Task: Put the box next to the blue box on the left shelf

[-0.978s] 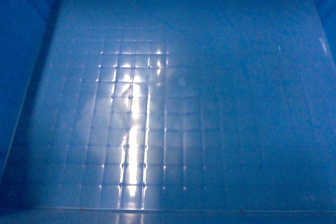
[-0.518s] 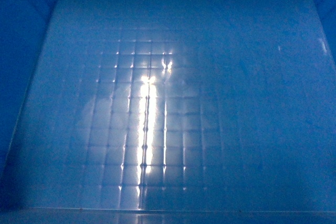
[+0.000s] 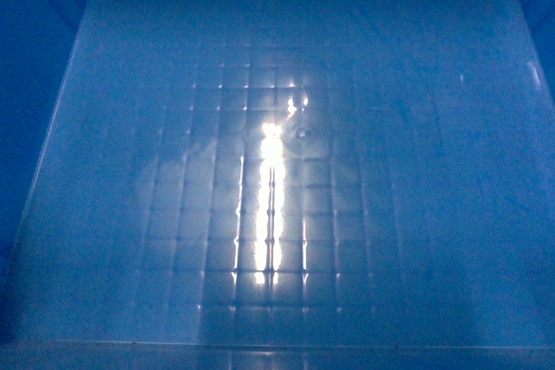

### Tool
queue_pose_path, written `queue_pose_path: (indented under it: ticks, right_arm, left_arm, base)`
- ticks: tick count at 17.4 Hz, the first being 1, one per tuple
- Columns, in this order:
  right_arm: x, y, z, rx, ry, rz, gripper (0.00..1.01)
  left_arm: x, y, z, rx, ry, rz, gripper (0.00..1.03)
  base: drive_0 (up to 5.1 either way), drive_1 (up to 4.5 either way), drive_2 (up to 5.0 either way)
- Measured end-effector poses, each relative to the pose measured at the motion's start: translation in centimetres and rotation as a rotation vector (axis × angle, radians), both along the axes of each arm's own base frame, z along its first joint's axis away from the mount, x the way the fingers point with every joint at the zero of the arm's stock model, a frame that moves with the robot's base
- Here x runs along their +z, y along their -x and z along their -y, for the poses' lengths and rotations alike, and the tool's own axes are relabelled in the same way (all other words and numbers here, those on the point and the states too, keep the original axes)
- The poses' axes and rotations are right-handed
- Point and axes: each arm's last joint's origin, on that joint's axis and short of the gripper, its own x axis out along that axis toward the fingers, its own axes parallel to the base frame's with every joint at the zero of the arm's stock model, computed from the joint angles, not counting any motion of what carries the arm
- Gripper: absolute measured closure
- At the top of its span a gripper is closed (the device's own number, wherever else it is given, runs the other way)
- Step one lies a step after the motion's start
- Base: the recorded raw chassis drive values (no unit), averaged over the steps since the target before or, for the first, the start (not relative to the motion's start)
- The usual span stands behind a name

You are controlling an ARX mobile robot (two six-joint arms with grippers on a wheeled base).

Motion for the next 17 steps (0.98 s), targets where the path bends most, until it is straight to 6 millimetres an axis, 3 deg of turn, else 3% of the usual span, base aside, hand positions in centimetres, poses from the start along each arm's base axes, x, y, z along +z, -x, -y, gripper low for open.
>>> queue_pose_path:
  ticks: [13,17]
  right_arm:
    - [-0.03,0.00,-0.08,0.003,0.001,-0.003,0.80]
    - [-0.03,0.00,-0.08,0.003,0.001,-0.003,0.80]
  left_arm:
    - [-0.02,0.00,-0.01,0.004,-0.001,-0.002,0.84]
    - [-0.03,0.00,-0.01,0.004,-0.001,-0.003,0.84]
  base:
    - [-4.7,3.62,1.1]
    - [0.0,0.00,0.0]
